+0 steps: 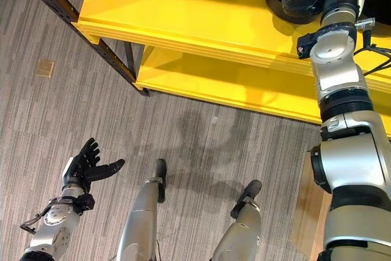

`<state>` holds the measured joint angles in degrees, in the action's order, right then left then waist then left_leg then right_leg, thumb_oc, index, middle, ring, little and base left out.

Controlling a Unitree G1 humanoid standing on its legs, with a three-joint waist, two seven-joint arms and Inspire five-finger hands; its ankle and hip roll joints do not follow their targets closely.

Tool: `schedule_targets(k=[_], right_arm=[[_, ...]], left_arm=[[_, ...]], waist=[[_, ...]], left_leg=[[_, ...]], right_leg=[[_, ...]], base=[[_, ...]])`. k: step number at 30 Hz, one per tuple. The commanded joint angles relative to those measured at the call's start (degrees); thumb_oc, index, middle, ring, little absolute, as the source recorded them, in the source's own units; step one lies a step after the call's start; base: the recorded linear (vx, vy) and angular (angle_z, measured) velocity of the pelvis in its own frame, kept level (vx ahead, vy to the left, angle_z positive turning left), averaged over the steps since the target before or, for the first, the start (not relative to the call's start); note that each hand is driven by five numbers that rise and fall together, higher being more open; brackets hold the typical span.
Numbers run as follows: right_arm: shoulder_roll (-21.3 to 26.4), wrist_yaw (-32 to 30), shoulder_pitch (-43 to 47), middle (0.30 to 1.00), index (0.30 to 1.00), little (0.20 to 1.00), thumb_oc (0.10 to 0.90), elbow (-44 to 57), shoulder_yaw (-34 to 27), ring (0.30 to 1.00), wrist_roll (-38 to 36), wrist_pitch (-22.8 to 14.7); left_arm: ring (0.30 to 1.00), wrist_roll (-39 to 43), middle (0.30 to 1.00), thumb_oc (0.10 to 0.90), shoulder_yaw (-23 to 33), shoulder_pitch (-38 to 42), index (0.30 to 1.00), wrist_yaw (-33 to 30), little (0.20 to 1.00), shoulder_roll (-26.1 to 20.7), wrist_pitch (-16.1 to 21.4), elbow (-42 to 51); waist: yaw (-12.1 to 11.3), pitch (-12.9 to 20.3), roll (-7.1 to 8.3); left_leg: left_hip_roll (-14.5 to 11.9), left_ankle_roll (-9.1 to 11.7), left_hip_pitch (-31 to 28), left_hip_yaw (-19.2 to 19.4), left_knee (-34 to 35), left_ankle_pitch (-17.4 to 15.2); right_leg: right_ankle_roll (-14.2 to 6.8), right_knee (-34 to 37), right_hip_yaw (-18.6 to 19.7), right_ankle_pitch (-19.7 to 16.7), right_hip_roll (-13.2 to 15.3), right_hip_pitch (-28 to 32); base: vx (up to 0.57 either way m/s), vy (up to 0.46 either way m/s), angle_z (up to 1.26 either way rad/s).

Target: Move parts from the plastic box to the shelf.

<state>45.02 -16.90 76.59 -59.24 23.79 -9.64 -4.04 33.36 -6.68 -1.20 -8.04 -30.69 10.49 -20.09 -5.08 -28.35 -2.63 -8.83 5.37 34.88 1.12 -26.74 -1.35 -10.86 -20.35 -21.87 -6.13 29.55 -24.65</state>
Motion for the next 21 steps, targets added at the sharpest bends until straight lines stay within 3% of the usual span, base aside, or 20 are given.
schedule_targets(k=[1, 21], right_arm=[[5.39, -0.41, 0.35, 1.0, 1.0, 1.0, 0.9, -2.3, 2.66, 1.0, 3.13, 0.06], [4.64, 0.19, -3.12, 1.0, 1.0, 1.0, 0.9, -0.04, 0.39, 1.0, 1.85, -0.91]], left_arm=[[1.0, -0.1, 1.0, 0.9, 5.15, -2.39, 1.0, -0.05, 1.0, -2.48, 5.24, 3.23], [1.0, -0.67, 1.0, 0.9, 5.84, -2.56, 1.0, -0.15, 1.0, -2.83, 5.6, 3.74]], waist=[[-1.67, 0.21, -1.26], [-2.64, -0.25, -0.66]], left_leg=[[1.27, -2.32, -6.88, 3.42, 6.34, -2.48], [1.73, -2.44, -6.44, 2.62, 6.82, -2.26]], right_leg=[[-1.05, -13.2, 3.94, -1.21, -2.27, -3.96], [-1.66, -12.85, 2.7, -2.18, -1.82, -3.19]], base=[[0.0, 0.0, 0.0], [0.0, 0.0, 0.0]])
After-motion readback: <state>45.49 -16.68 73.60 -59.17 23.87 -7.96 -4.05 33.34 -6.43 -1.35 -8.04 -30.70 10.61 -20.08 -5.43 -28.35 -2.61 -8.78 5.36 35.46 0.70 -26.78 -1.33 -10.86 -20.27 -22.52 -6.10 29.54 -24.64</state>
